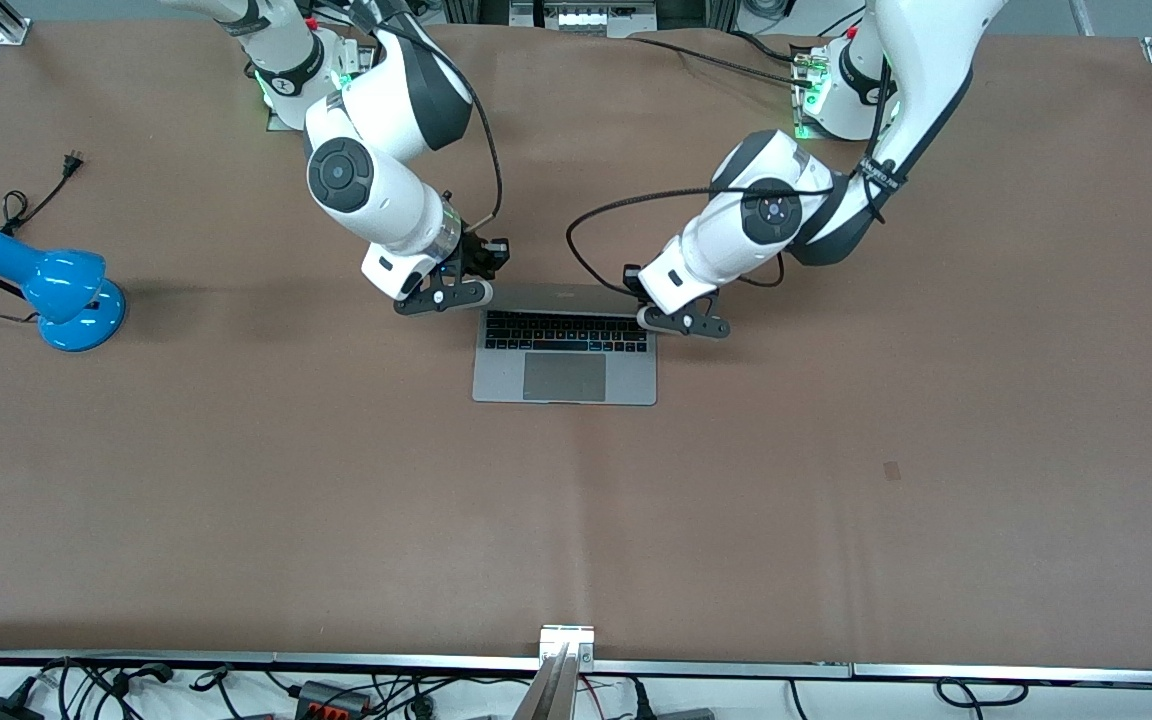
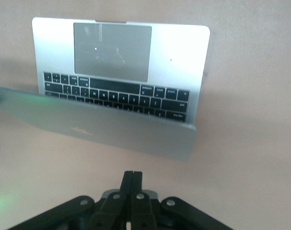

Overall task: Close laptop with both arms from behind
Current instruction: 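Push the screen down with both grippers onto the keyboard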

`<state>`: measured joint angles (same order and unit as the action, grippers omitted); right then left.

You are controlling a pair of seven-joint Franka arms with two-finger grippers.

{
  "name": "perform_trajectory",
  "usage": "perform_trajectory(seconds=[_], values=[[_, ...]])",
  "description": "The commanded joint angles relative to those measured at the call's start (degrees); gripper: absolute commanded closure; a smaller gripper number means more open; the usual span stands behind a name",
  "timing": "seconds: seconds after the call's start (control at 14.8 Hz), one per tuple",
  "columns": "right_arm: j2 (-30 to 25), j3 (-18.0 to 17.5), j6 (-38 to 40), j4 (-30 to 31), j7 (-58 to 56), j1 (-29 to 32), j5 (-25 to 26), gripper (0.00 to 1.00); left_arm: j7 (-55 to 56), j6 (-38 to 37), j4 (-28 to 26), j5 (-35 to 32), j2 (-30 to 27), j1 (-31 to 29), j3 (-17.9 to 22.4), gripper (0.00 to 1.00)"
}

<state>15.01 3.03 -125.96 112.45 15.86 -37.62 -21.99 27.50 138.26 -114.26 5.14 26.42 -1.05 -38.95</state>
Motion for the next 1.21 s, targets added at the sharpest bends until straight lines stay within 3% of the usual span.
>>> perform_trajectory(seconds=[0.0,0.88,1.15], values=[[3.2,-0.2,-0.2,-3.6,0.7,0.5,0.7,1.00,1.4,0.1,3.7,-4.1,4.2,0.7,0.9,1.00],[17.1,1.0,-5.2,-11.4,3.2,0.4,4.2,1.00,7.0,1.4,9.1,-16.3,13.7,1.9,2.2,1.00],[21.0,1.3,-5.3,-14.2,4.0,0.4,6.5,1.00,7.2,2.6,9.2,-17.4,14.3,3.6,4.6,1.00]])
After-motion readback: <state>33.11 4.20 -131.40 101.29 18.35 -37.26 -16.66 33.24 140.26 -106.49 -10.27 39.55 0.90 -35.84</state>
